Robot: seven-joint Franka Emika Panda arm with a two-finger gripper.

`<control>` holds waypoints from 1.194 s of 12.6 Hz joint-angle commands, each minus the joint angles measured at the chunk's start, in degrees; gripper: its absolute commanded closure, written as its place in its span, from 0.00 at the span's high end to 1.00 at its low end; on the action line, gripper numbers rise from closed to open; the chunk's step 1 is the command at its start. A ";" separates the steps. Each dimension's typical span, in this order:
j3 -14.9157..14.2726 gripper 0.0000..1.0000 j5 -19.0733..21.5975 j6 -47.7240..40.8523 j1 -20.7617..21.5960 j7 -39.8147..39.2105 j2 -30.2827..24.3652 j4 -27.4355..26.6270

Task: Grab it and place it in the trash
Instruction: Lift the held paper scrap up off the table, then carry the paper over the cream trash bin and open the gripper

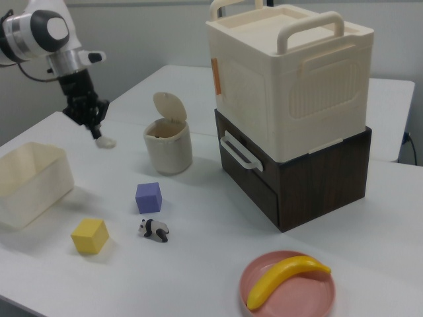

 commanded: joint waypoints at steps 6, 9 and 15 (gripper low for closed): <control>-0.19 0.00 1.03 21.95 -5.61 -0.52 0.74 2.07; -0.19 0.00 1.48 28.29 -7.81 -6.40 3.36 1.63; -0.10 0.00 1.48 36.92 -9.40 -14.85 8.11 1.63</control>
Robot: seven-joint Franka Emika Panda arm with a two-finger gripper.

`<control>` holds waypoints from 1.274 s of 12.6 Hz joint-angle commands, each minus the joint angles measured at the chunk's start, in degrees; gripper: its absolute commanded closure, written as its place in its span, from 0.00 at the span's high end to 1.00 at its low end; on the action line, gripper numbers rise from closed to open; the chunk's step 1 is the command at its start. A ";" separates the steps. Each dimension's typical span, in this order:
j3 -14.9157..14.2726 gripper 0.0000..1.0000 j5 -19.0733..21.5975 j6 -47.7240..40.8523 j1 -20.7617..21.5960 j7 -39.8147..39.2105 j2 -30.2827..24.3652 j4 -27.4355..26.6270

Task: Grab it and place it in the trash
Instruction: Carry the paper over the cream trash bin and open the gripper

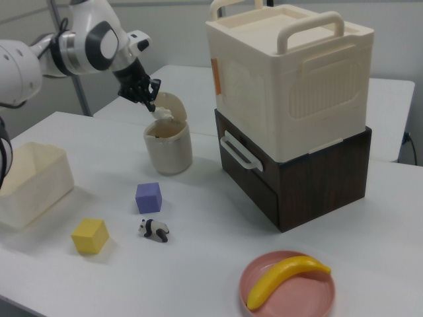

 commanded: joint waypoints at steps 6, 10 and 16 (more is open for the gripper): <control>0.11 0.00 1.28 9.85 -1.33 -7.25 3.73 -0.50; 0.46 0.25 1.28 10.82 -1.15 -7.51 4.18 -0.67; 0.90 1.00 1.20 10.82 0.43 -7.87 4.52 -1.46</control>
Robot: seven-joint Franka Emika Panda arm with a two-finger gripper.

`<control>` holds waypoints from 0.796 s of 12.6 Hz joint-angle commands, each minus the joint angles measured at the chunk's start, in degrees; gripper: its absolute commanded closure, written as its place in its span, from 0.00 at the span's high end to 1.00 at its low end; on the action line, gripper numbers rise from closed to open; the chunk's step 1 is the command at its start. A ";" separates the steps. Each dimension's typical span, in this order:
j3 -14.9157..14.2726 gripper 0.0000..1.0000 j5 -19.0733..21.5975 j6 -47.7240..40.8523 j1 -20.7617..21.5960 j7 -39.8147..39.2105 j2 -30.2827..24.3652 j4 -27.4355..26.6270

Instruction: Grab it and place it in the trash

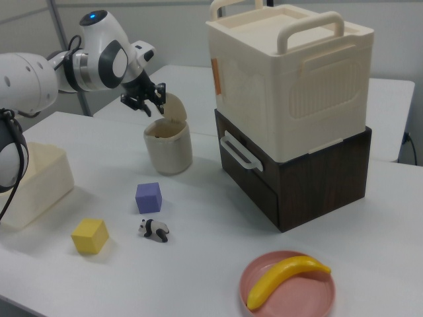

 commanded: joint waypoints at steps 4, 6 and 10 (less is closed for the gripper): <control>-0.44 1.00 1.63 -0.11 0.65 2.61 -3.11 -1.51; -0.79 1.00 1.72 -9.91 0.91 6.14 -6.90 -1.25; -2.89 1.00 1.72 -34.08 1.52 9.57 -15.77 -1.34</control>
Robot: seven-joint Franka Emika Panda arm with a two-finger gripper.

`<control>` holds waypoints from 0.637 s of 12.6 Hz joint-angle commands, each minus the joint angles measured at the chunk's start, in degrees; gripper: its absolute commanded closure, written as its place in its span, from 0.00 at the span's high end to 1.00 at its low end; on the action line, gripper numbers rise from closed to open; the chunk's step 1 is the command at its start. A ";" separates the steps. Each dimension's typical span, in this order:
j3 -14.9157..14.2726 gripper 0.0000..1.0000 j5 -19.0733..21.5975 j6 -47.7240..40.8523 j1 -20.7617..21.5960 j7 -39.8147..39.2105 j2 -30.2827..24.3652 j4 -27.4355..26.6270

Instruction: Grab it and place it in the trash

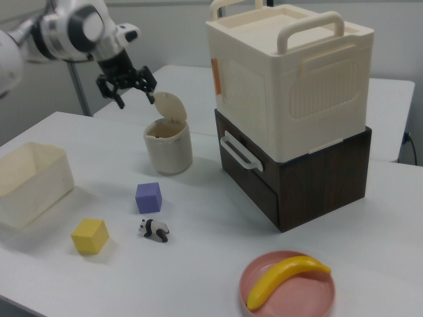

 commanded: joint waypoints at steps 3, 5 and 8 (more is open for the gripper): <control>-9.43 1.00 4.08 -26.24 5.11 4.65 -12.68 -3.45; -12.43 1.00 4.88 -27.51 7.13 8.86 -14.98 -5.03; -12.96 1.00 4.88 -27.25 9.68 9.75 -15.60 -6.27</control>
